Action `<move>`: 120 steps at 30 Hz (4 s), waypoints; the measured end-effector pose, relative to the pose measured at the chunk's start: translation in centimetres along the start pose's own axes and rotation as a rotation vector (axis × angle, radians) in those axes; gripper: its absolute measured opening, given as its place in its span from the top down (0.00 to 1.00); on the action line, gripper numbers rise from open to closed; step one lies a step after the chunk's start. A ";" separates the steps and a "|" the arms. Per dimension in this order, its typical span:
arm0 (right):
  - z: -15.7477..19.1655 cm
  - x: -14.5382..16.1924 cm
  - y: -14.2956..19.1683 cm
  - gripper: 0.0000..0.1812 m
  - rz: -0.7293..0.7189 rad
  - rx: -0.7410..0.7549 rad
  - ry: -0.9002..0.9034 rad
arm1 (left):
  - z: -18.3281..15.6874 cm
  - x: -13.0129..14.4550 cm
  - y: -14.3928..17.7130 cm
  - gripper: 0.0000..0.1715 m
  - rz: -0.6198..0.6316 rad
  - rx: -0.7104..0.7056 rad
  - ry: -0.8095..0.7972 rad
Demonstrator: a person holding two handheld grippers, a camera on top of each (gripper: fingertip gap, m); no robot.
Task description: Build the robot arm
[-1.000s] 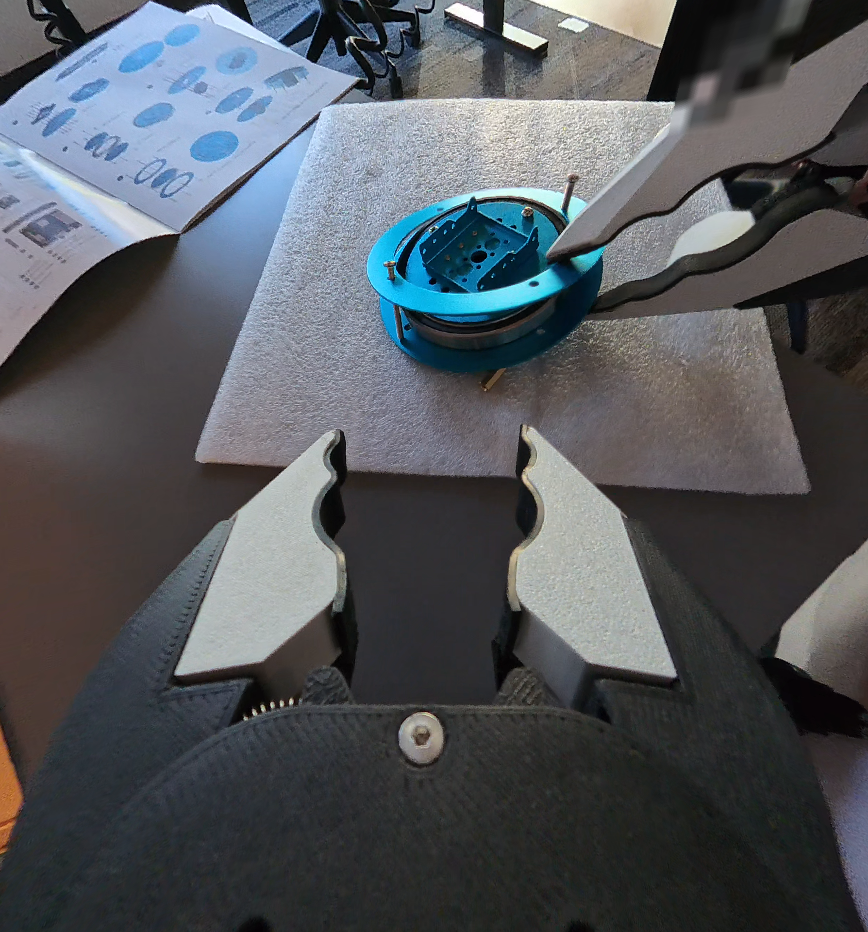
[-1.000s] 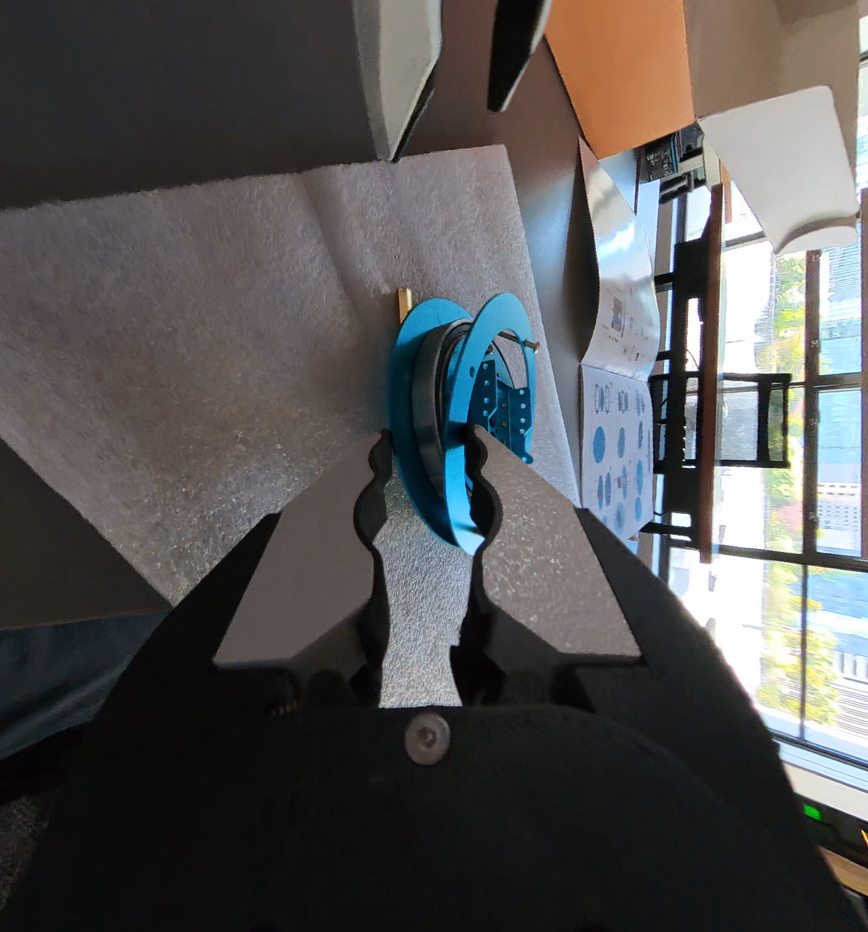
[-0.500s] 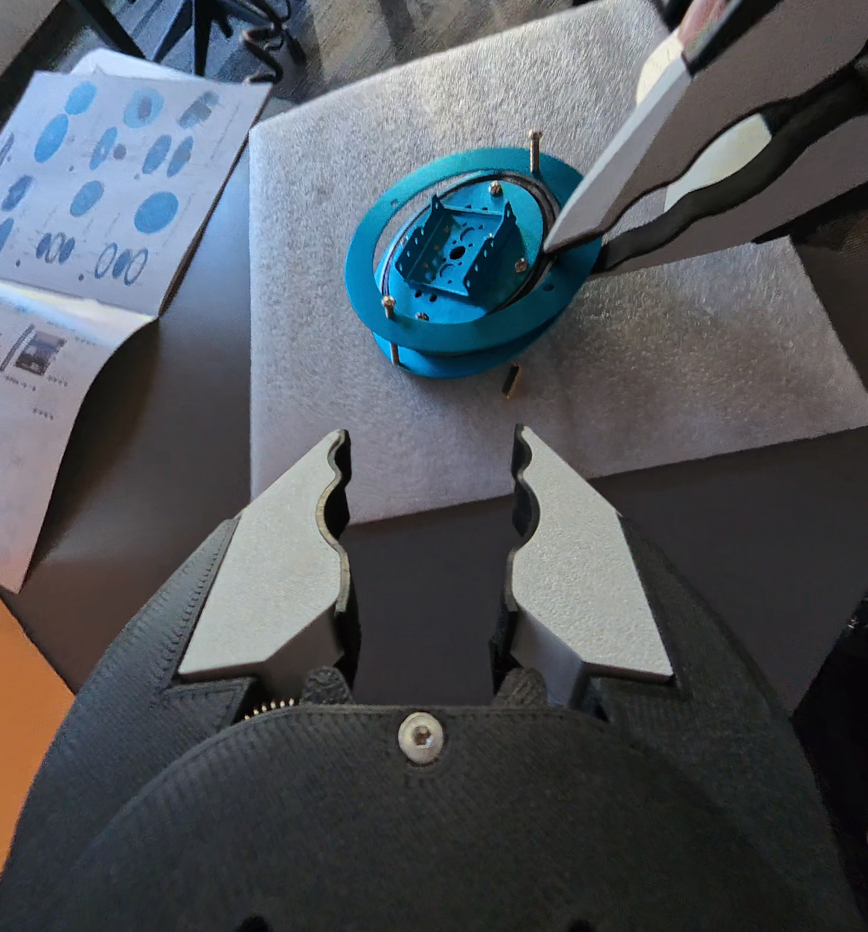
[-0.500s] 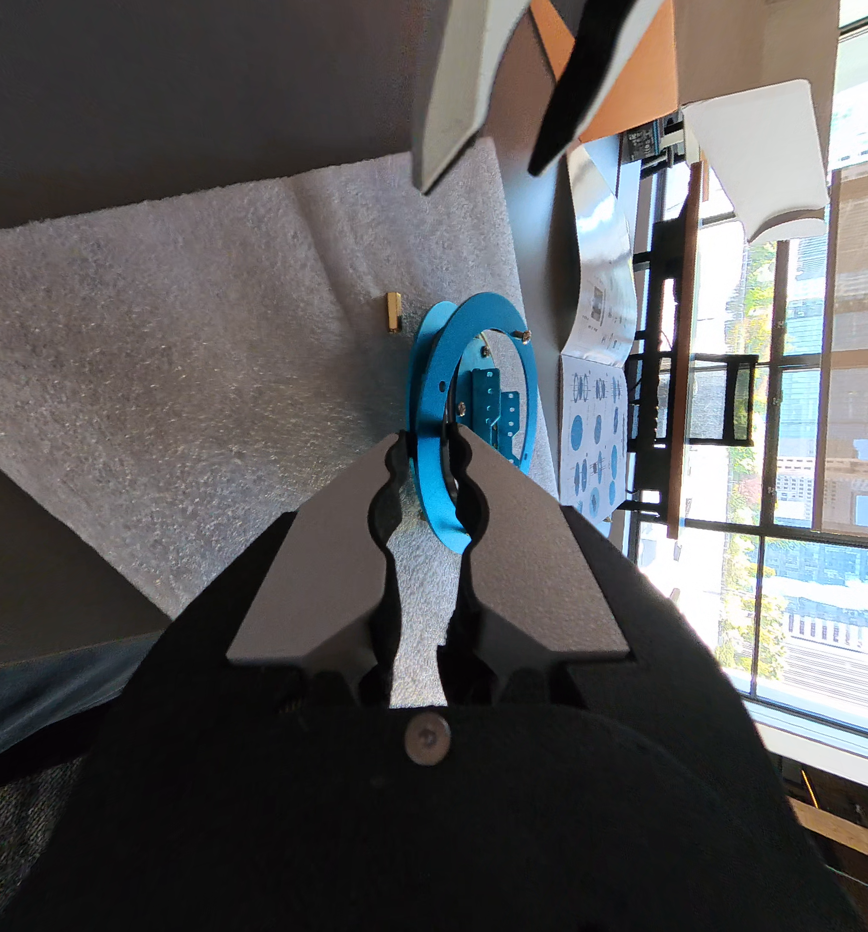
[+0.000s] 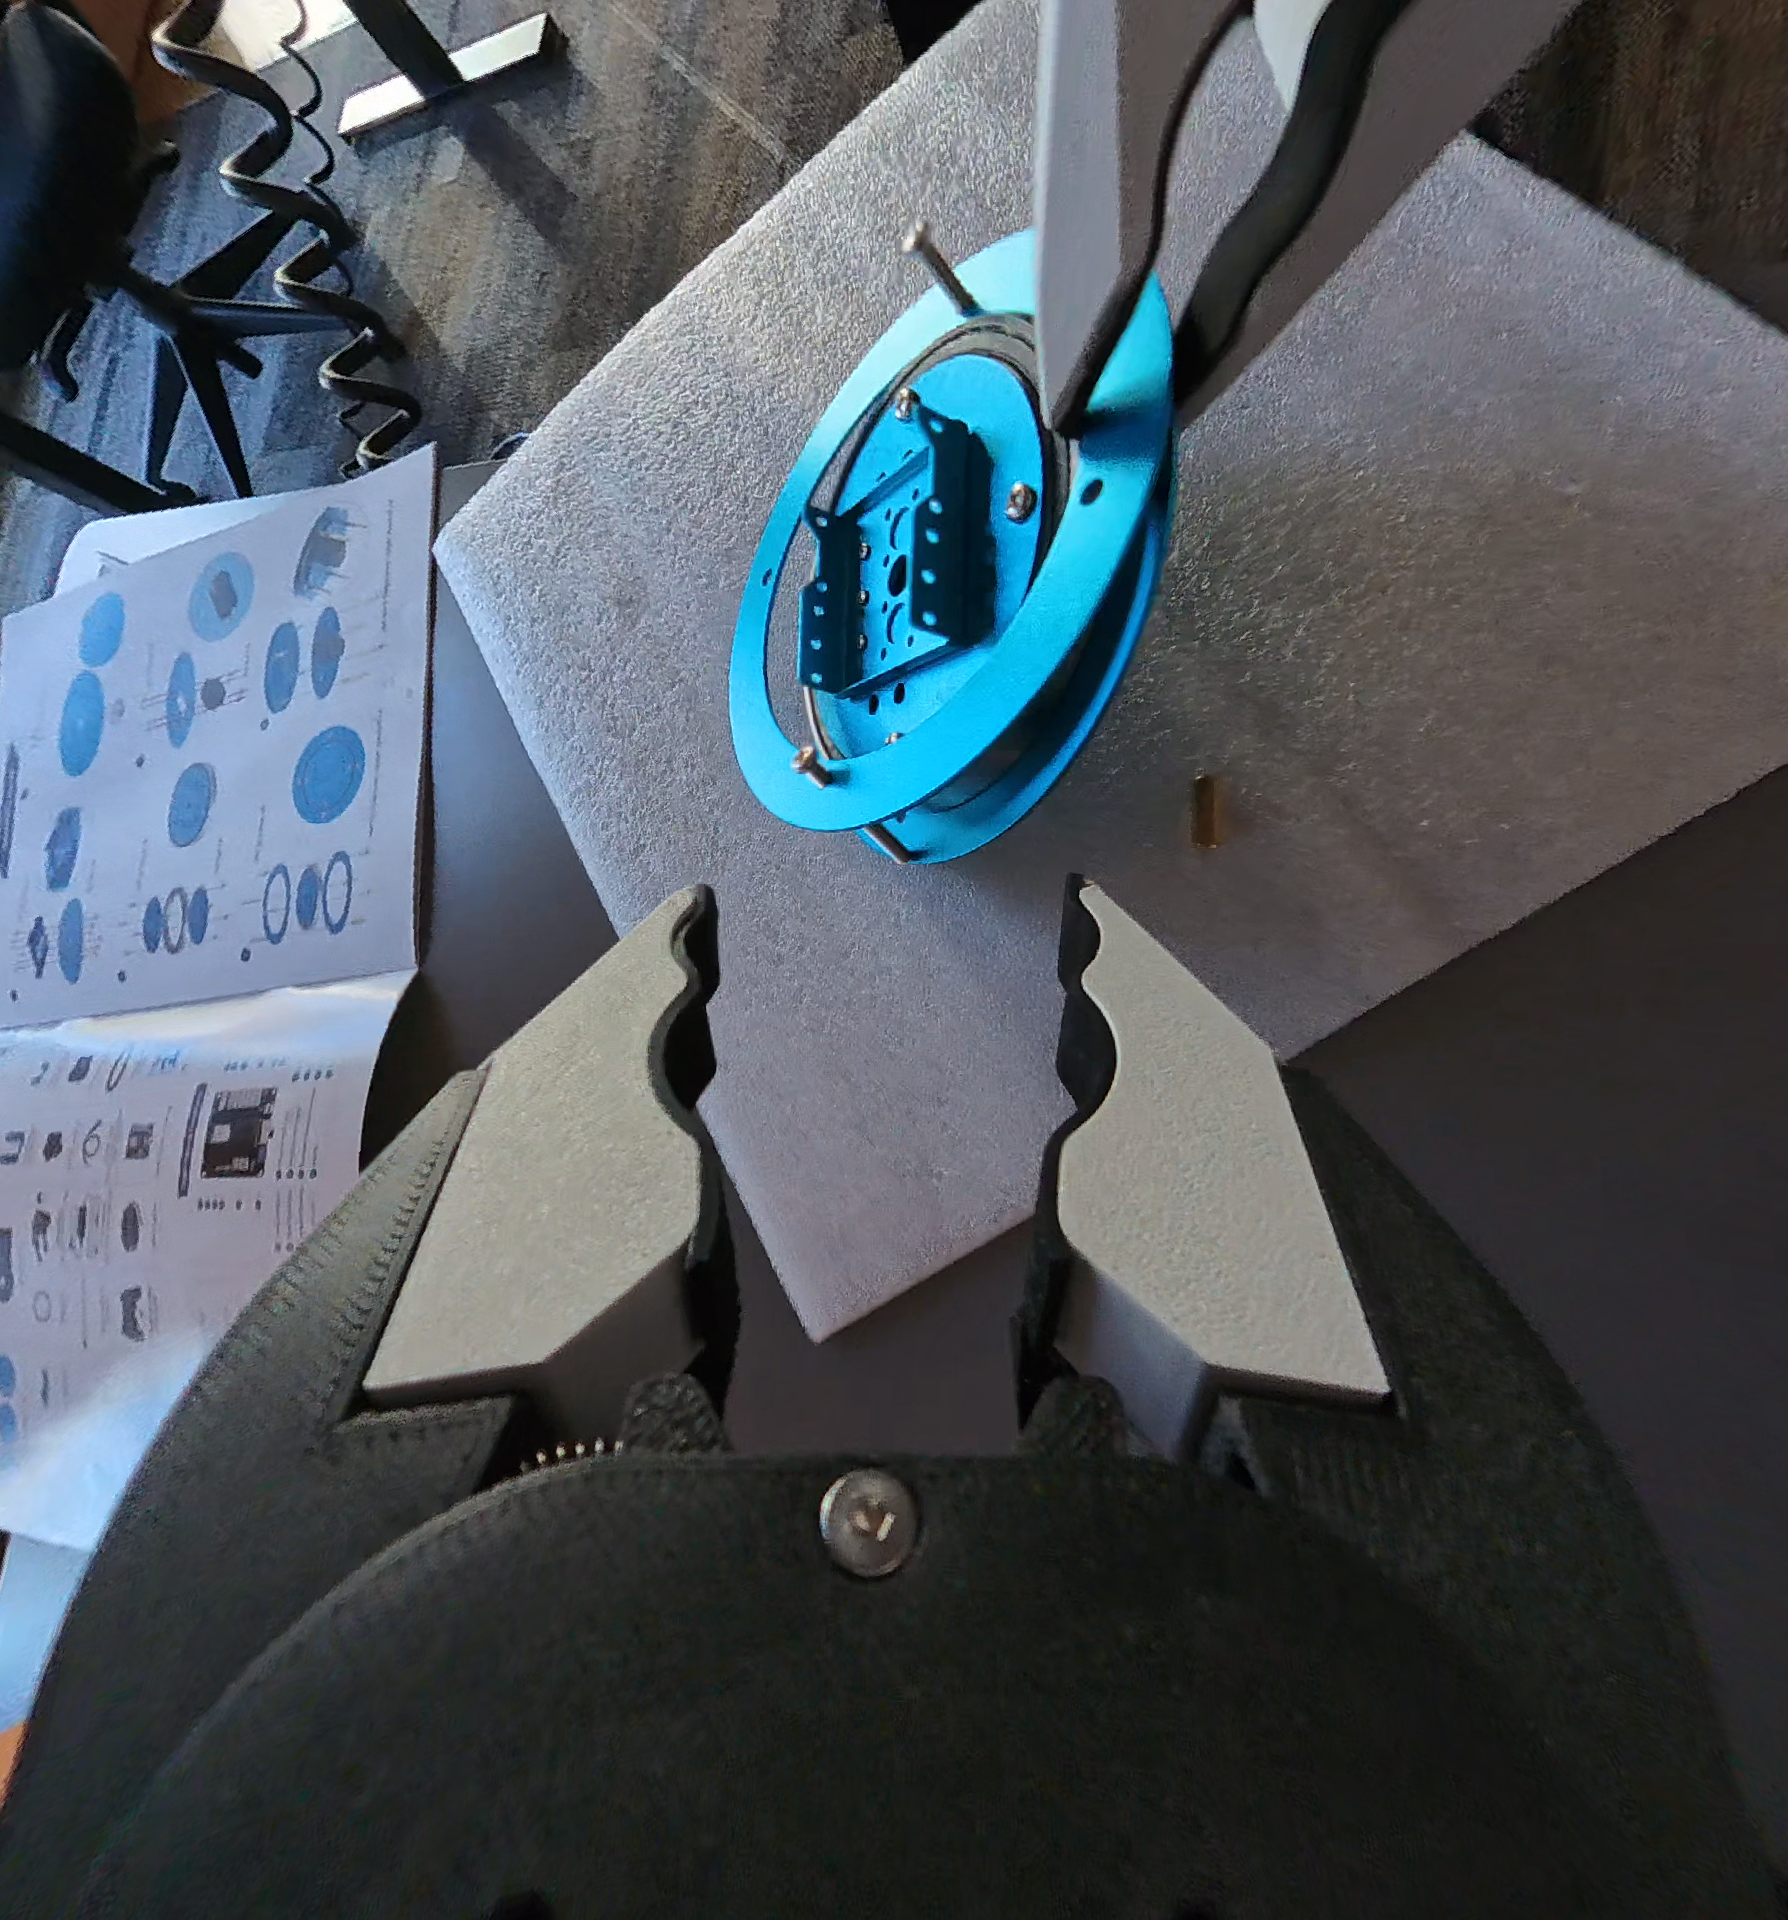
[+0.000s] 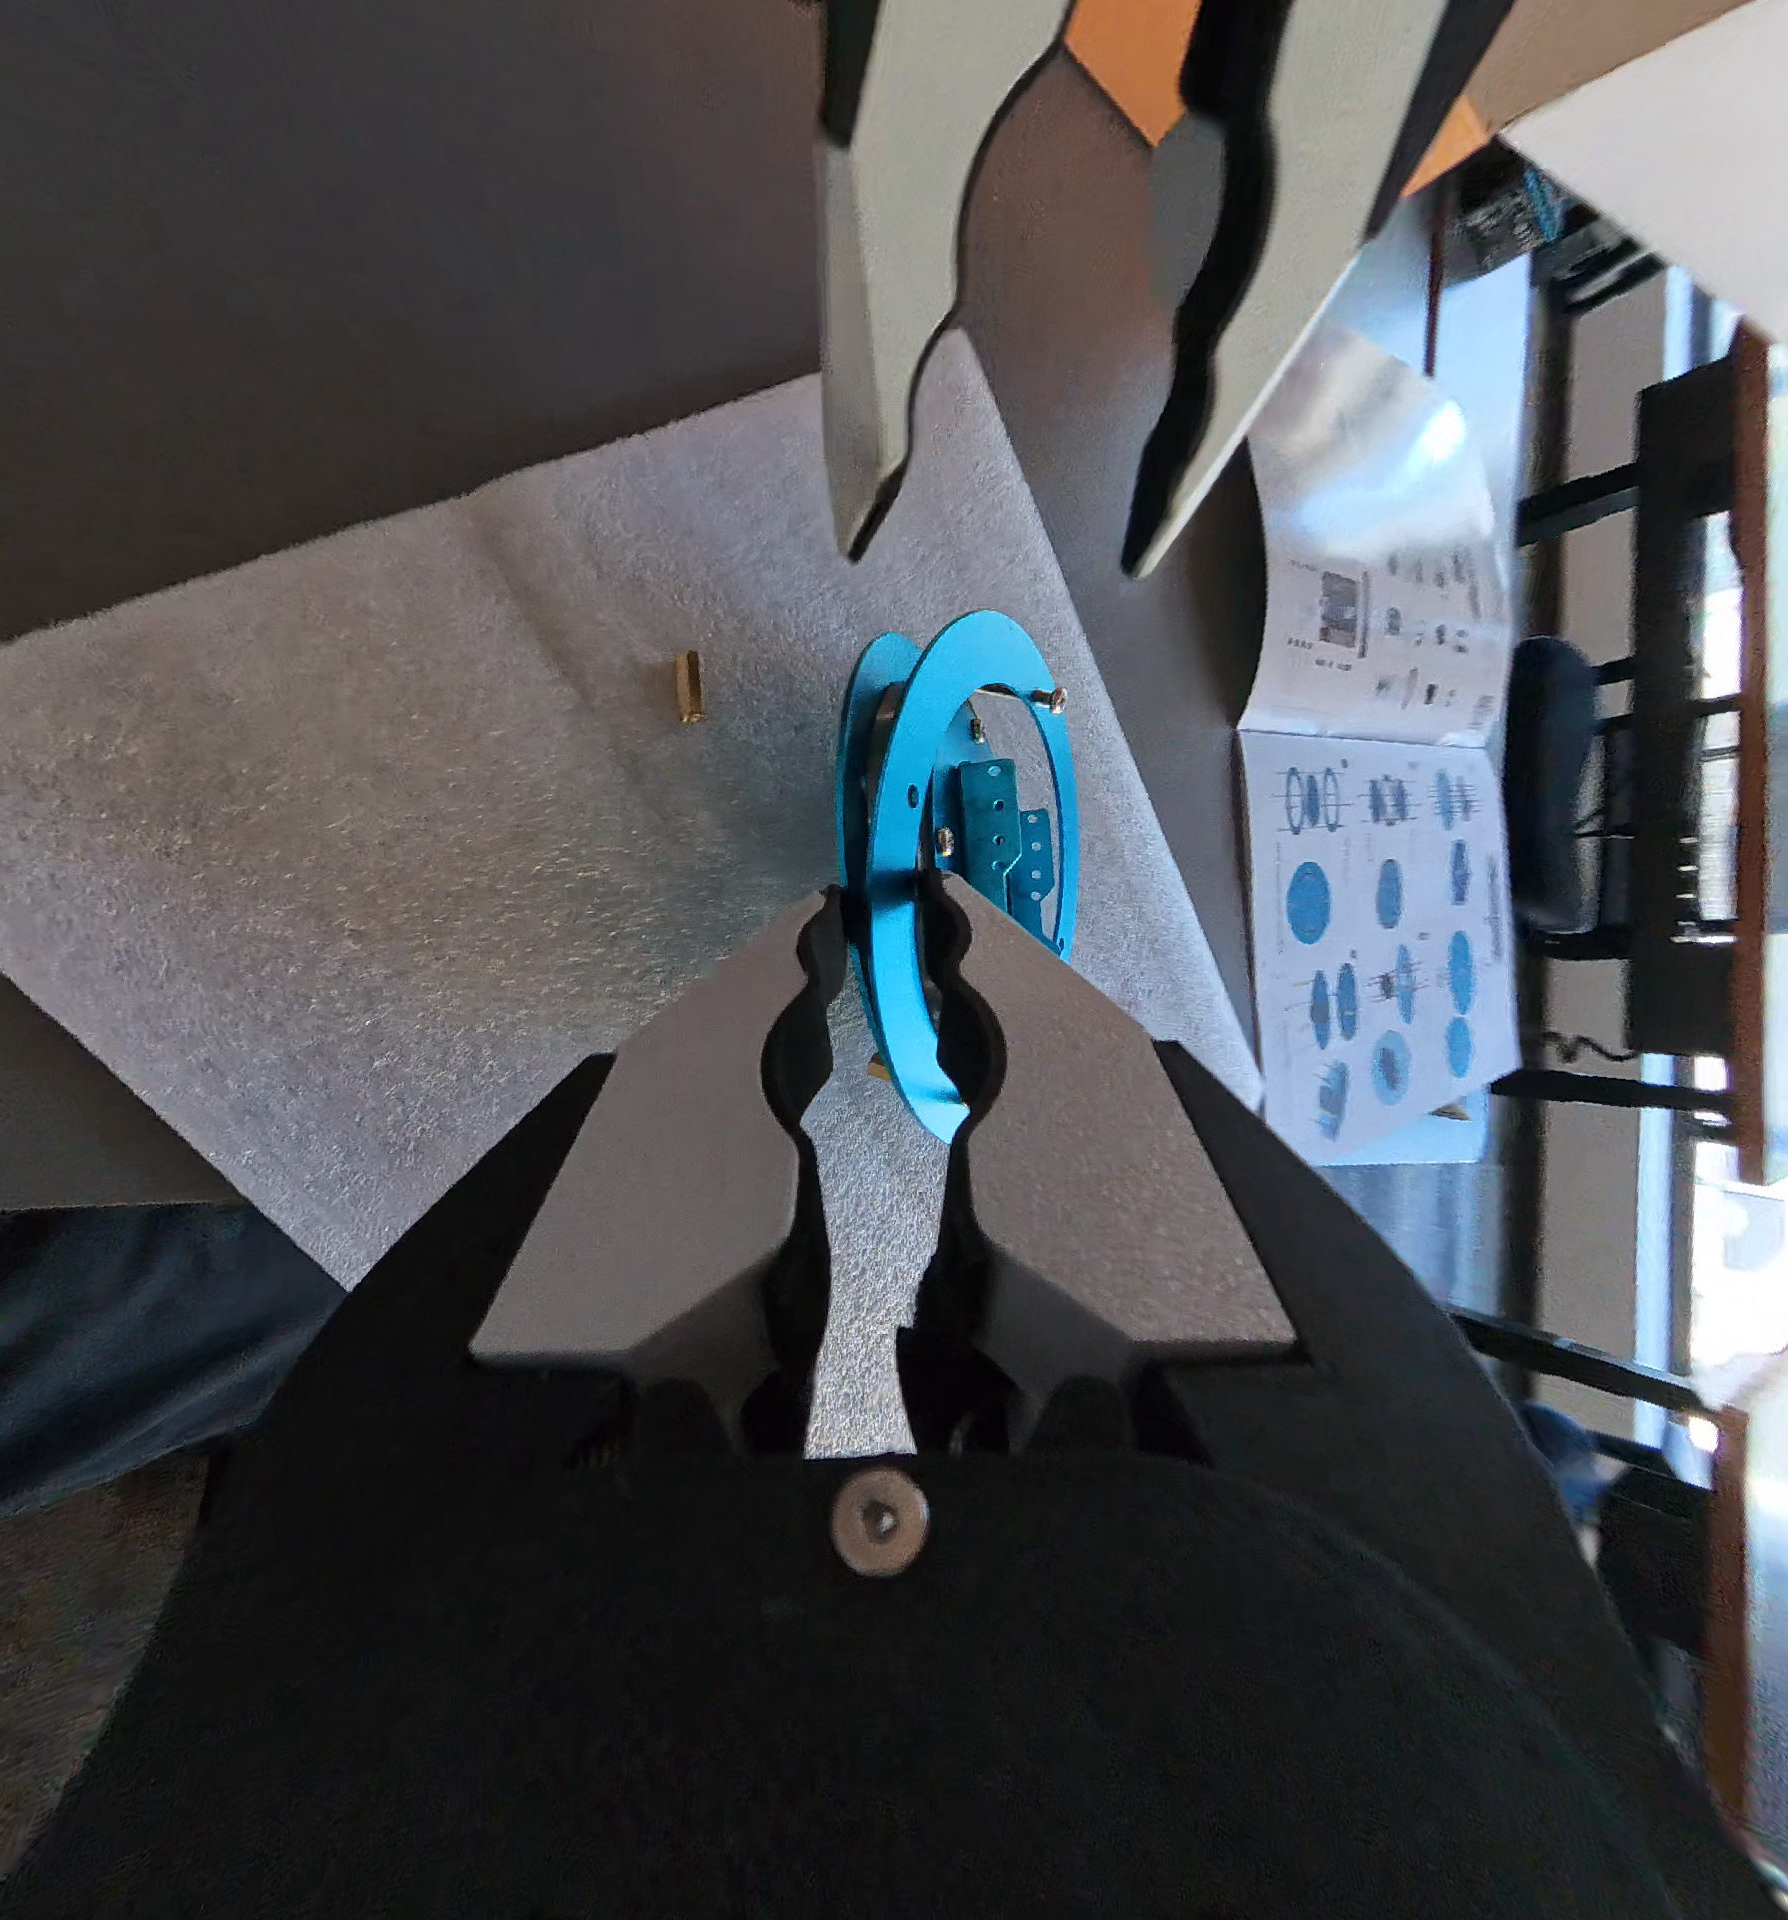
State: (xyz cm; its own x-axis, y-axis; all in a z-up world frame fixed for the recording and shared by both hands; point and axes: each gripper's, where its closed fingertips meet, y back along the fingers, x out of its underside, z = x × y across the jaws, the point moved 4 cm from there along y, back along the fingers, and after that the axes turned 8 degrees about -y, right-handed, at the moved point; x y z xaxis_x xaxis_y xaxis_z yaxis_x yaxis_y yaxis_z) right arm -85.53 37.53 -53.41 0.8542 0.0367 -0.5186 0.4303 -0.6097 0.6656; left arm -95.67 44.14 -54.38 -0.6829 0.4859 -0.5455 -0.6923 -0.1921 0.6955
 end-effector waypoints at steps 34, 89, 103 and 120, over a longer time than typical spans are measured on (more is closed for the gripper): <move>-12.4 4.1 -0.6 0.97 -0.256 -0.577 -0.560 | 4.7 0.0 -6.7 0.91 -0.278 0.031 0.552; -6.1 4.8 1.8 0.96 -0.375 -0.378 -0.279 | 3.2 -1.1 -2.3 0.84 -0.552 0.472 0.701; -6.6 4.6 1.8 0.96 -0.380 -0.390 -0.271 | 3.3 -0.9 -4.5 0.88 -0.547 0.521 0.837; -6.7 4.6 1.8 0.97 -0.374 -0.390 -0.263 | 3.5 -0.3 -3.6 0.98 -0.608 0.621 0.979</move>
State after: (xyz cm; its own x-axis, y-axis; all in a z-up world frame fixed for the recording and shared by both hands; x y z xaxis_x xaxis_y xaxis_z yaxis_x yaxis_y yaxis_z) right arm -78.88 41.90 -51.01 0.5451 -0.0347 -0.8377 0.8054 -0.2556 0.5347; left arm -92.16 47.65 -55.08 -0.3685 -0.5130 -0.7753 -0.9053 0.3876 0.1738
